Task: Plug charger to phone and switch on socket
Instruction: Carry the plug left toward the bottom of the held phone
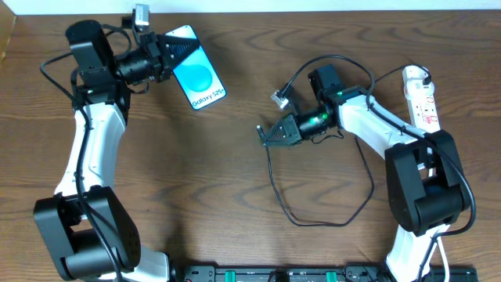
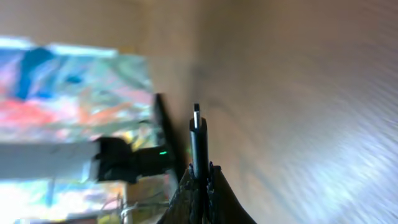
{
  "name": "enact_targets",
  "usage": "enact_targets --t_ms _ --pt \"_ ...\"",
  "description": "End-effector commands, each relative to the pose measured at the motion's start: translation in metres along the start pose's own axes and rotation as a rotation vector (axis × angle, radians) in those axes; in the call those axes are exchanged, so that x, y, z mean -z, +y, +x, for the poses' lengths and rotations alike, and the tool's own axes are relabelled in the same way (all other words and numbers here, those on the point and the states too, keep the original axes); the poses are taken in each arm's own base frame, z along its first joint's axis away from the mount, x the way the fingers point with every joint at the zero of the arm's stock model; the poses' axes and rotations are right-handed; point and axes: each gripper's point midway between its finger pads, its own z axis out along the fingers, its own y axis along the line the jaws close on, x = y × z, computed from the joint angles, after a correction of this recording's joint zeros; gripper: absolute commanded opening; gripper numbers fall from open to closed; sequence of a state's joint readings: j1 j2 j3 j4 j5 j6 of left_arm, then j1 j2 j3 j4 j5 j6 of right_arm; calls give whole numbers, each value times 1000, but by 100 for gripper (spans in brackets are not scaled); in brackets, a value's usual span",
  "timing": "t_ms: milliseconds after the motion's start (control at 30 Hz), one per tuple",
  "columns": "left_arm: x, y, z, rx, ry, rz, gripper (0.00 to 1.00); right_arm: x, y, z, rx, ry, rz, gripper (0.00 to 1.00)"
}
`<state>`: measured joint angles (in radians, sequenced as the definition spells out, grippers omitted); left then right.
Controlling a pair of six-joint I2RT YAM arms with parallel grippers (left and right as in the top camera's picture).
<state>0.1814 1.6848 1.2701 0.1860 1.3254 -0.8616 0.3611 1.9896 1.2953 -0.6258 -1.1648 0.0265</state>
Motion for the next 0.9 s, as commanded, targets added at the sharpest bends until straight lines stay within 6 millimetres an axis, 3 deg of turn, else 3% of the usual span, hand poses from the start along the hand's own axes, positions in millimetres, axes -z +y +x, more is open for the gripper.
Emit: enact_targets --t_ms 0,100,500,867 --pt "-3 -16 -1 10 -5 20 8 12 49 -7 169 -35 -303 1" --pt "-11 -17 1 6 -3 16 7 17 64 -10 216 -46 -393 1" --pt "-34 -15 -2 -15 -59 -29 7 11 68 -11 210 -27 -399 1" --pt "-35 -25 -2 -103 -55 0 7 13 79 -37 290 -40 -402 1"
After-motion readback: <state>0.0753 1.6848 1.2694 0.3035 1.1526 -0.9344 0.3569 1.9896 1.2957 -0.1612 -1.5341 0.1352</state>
